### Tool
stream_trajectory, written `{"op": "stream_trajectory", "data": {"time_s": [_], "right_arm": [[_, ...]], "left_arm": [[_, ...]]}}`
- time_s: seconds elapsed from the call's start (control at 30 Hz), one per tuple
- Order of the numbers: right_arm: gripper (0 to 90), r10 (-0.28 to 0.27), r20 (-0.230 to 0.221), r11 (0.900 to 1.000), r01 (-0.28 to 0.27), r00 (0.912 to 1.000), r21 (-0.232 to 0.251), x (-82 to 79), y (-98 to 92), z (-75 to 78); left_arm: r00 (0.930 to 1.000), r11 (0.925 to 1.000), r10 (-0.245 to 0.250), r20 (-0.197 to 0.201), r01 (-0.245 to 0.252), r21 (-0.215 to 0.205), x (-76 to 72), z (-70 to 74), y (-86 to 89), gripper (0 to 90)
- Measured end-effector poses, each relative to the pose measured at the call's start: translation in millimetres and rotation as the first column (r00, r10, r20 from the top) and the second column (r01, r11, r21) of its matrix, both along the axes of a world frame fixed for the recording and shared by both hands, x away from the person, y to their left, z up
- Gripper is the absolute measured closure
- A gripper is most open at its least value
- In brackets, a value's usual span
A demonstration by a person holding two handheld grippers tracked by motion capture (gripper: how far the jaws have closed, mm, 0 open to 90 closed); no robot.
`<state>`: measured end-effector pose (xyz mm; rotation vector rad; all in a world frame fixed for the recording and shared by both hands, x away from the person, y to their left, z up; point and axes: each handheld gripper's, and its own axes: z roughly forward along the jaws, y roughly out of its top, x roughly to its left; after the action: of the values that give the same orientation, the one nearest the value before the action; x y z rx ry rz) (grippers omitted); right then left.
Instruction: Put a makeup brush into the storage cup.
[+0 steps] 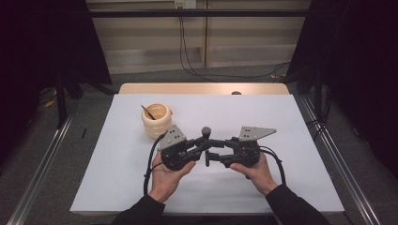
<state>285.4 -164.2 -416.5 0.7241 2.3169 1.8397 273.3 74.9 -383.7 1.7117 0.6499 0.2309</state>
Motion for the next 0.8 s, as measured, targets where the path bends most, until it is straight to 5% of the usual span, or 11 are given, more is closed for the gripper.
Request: {"op": "stream_trajectory", "data": {"time_s": [0.43,0.8], "right_arm": [[9.4,-0.065,0.0,0.998,0.065,0.9979,0.005,2.0,-6.3,0.5],[5.1,-0.117,0.018,0.993,0.117,0.993,-0.008,2.1,-15.5,1.5]], "left_arm": [[0.9999,0.9999,0.012,-0.001,-0.012,0.002,1.7,-2.0,4.3,77.5],[0.9998,0.9998,0.02,0.004,-0.02,-0.008,3.6,-0.8,10.1,77.5]]}}
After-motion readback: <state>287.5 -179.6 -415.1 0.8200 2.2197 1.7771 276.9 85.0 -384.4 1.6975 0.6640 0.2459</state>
